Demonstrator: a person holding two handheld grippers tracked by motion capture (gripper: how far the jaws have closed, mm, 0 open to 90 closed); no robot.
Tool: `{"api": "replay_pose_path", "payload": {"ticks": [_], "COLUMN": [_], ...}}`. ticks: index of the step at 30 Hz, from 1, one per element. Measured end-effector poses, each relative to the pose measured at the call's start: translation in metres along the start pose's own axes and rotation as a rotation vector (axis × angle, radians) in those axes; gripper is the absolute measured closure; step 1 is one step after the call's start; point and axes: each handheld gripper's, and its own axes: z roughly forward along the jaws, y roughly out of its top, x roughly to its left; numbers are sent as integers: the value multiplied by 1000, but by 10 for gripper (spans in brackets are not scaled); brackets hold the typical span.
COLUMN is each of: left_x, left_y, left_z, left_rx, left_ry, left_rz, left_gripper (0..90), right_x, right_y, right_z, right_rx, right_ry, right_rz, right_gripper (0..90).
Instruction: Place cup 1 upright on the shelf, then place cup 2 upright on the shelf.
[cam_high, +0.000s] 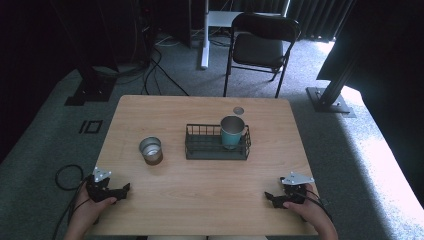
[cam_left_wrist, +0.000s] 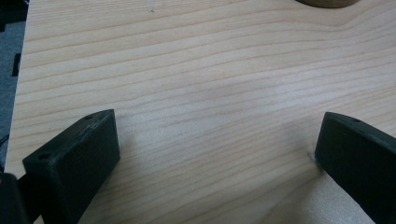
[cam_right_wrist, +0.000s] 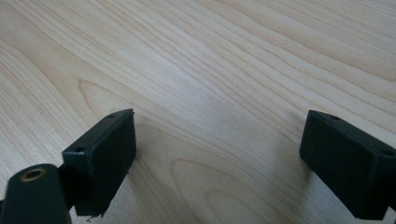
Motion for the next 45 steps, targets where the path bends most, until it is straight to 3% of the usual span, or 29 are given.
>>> {"api": "replay_pose_path", "payload": {"ticks": [10, 17, 26, 45], "left_x": [0, -2, -8, -22], "left_y": [-6, -7, 6, 29], "left_z": [-7, -9, -8, -4], "left_rx": [10, -7, -39, -110], "left_ry": [-49, -97, -144, -196], "left_rz": [61, 58, 70, 81], "left_gripper": [7, 7, 7, 7], "right_x": [0, 0, 0, 0], "right_y": [0, 0, 0, 0], "right_z": [0, 0, 0, 0], "right_rx": [0, 0, 0, 0], "right_ry": [0, 0, 0, 1], "right_rz": [1, 1, 1, 2], "right_gripper": [104, 104, 104, 104]}}
